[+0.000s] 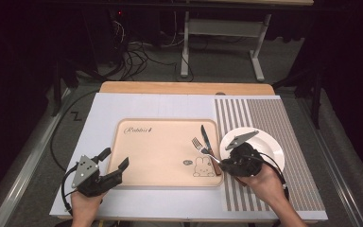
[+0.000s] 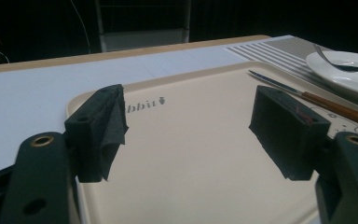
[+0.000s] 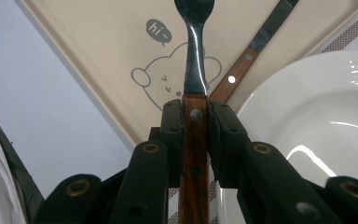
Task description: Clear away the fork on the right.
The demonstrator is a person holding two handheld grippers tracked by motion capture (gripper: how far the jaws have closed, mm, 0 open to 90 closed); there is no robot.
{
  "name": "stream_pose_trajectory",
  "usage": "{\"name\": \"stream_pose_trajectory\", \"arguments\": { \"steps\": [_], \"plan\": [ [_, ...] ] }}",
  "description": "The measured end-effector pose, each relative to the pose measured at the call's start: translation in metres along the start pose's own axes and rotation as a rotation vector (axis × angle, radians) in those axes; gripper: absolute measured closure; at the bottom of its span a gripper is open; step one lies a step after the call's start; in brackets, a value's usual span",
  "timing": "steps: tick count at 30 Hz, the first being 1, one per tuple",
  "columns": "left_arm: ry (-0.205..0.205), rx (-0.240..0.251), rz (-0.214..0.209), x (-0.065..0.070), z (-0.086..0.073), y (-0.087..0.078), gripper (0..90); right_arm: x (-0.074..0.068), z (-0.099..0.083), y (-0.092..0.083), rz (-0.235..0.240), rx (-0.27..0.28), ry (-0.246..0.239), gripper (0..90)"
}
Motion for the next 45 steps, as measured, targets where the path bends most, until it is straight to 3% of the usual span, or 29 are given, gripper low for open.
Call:
{"name": "stream_pose_trajectory", "arguments": {
  "steps": [25, 45],
  "plan": [
    [-0.005, 0.005, 0.002, -0.001, 0.001, -0.001, 27.7, 0.003, 0.027, 0.033, -0.021, -0.004, 0.094, 79.2],
    [0.001, 0.003, 0.01, -0.003, 0.001, 0.0, 27.7, -0.001, 0.042, 0.067, -0.037, -0.045, 0.114, 79.2]
  ]
}}
Point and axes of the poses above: each handheld gripper's, and its own axes: y roughly forward along the jaws, z roughly out of its top, x roughly to its right, the point moved 9 cm from there along y, roughly forward along the jaws, and after that the axes turned 11 degrees about x, right-handed, at the moved point
